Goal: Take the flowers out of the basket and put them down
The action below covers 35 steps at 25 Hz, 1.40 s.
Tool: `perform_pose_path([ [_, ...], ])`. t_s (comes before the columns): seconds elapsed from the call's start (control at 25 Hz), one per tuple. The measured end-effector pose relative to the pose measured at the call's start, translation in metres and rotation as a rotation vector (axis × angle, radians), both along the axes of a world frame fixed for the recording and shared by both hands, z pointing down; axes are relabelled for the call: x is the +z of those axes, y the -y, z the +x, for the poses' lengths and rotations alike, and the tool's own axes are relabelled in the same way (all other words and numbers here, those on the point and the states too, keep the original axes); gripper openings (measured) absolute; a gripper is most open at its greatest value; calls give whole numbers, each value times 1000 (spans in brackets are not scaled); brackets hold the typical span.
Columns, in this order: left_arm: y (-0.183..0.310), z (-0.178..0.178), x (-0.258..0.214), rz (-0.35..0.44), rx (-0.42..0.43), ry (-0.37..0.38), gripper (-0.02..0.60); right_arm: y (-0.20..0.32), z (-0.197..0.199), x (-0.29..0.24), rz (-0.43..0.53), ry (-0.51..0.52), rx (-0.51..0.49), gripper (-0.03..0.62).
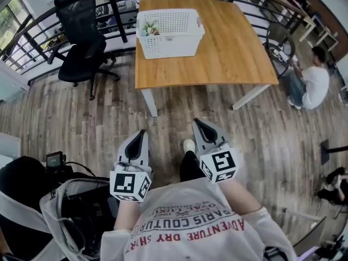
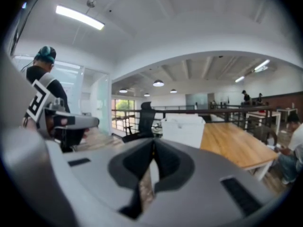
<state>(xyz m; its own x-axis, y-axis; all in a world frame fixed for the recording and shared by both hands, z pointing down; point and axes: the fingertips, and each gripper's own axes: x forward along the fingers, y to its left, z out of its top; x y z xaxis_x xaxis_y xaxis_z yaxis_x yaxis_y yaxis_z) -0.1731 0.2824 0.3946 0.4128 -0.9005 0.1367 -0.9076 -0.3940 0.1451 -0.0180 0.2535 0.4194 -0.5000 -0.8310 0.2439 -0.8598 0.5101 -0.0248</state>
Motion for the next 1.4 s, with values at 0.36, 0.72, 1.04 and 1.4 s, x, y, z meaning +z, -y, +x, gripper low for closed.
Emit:
perform_pose_path([
  [0.36, 137, 7, -10, -10, -133, 32, 25, 167, 9, -13, 16, 12, -110, 29],
  [0.72, 248, 39, -10, 3, -229, 24, 26, 286, 51, -11, 14, -5, -184, 29],
  [1.04, 319, 26, 8, -18, -243, 22, 26, 361, 42, 10, -4, -2, -181, 29],
  [1.4, 437, -39, -8, 1, -171, 23, 25, 467, -21, 4, -58, -6, -97, 29],
])
